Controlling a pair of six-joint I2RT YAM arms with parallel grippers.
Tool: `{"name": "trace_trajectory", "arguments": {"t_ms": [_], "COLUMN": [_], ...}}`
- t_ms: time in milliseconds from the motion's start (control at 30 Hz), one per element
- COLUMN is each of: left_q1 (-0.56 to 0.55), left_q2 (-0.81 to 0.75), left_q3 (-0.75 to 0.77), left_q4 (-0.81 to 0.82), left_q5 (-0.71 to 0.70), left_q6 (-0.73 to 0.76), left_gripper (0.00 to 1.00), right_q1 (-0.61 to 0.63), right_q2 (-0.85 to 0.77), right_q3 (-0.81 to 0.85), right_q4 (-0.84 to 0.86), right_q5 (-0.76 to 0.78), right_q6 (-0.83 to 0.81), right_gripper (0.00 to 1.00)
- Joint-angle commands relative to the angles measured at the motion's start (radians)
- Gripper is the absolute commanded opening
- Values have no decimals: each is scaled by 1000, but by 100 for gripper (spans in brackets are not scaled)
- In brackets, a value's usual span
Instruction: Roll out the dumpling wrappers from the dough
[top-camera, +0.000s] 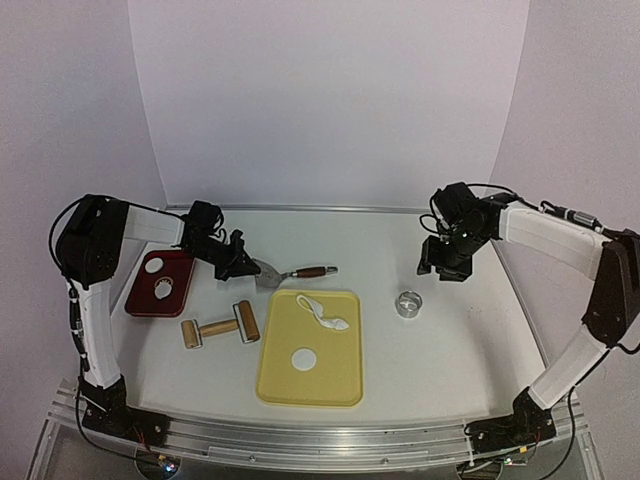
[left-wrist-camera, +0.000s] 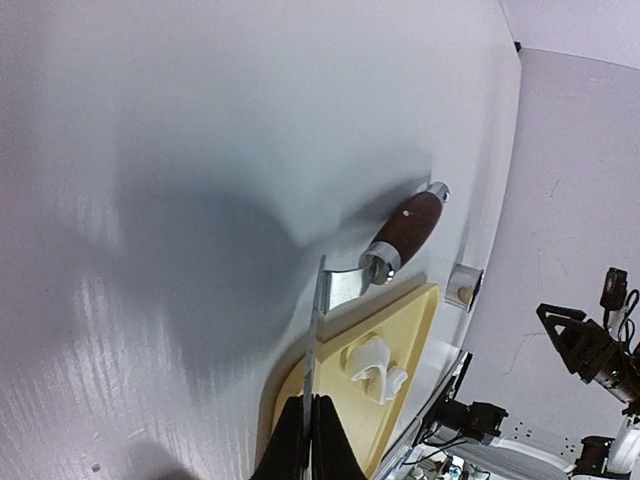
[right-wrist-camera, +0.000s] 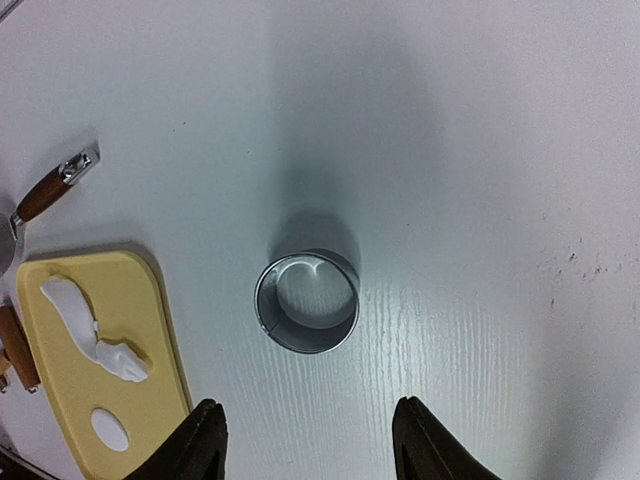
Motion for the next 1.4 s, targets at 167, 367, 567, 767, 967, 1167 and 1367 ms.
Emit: {"name": "trace_trajectory", "arguments": {"t_ms": [167,367,567,767,967,1167,1367], "left_q1": [-2,-3,-6,-13,-57,-142,-157], "left_q2": [-254,-452,-592,-687,-704,-648,-618], "left_q3": [-113,-262,-361,-445,-468,-456,-440], "left_q4": [221,431,400,326,412,434,433], "left_q5": [14,118,303,396,386,367,349], "left_q6": [-8,-114,-114,-93,-189,-202,-195], "left_gripper": [0,0,0,0,0,0,0], "right_q1": [-3,-4,-3,25,136,211,217], "right_q2": [-99,-77,1,68,116,171,189], "right_q3": [10,-3,95,142,143,152,179], "right_q4": [228,460,463,472,474,482,510], "right_q5": [-328,-588,-766,-901,-938,-909,-891], "right_q6": [-10,68,69,93,120,138,162], "right_gripper": [65,84,91,94,92,79,63]}}
